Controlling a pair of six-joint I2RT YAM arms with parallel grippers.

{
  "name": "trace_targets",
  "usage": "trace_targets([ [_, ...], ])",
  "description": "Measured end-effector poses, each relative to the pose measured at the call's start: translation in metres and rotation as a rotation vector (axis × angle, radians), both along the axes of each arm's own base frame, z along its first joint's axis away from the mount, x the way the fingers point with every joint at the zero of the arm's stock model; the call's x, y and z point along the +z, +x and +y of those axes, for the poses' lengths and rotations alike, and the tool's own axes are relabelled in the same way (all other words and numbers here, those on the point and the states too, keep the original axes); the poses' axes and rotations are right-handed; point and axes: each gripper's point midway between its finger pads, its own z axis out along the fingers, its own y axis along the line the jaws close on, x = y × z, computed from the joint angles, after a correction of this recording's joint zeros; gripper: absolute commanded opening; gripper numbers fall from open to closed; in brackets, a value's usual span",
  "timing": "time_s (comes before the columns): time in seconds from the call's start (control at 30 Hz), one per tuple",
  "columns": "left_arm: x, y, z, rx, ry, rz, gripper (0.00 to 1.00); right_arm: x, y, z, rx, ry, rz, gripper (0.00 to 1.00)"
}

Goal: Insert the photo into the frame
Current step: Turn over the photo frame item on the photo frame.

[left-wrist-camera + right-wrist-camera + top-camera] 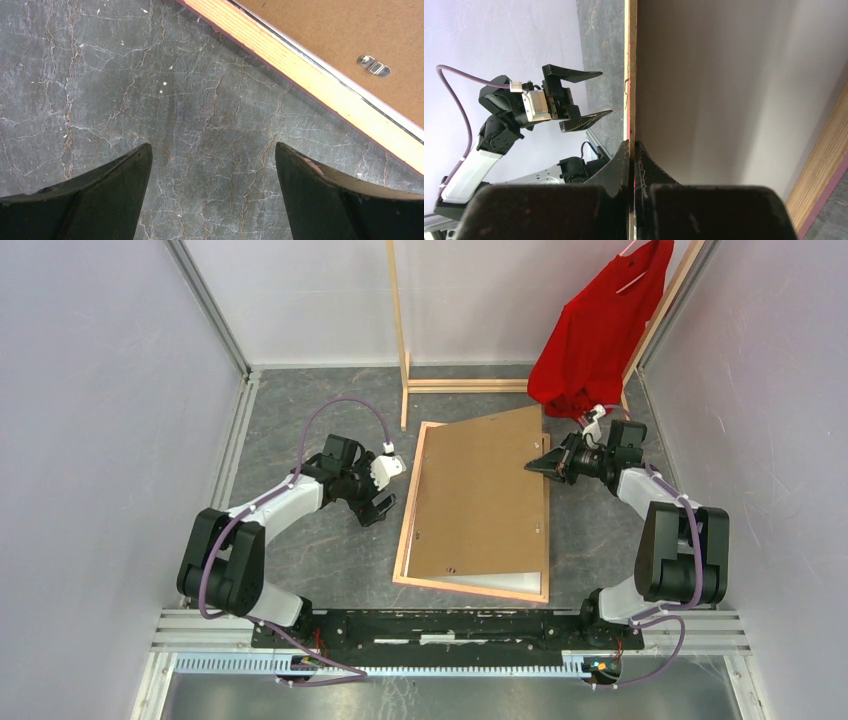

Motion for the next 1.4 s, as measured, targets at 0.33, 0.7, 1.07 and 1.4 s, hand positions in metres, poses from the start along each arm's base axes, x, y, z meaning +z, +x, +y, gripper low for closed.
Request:
trace_targets([
  [0.33, -0.010, -0.004, -0.004, -0.015, 0.009, 0.017, 0.98, -0.002, 0.002, 0.000, -0.010, 0.009, -0.019, 0.00],
  [0.7, -0.031, -0.009, -0.005, -0.024, 0.027, 0.055, 0.97, -0.021, -0.014, 0.014, 0.002, 0.010, -0.007, 0.00],
  [1.07, -0.031, -0.018, -0.002, -0.038, 0.030, 0.053, 0.93, -0.038, -0.033, 0.037, 0.068, -0.050, 0.001, 0.16],
  [1.4, -0.016, -0.022, 0.013, -0.043, 0.056, 0.022, 0.97, -0.075, -0.053, 0.045, 0.116, -0.303, 0.029, 0.72],
])
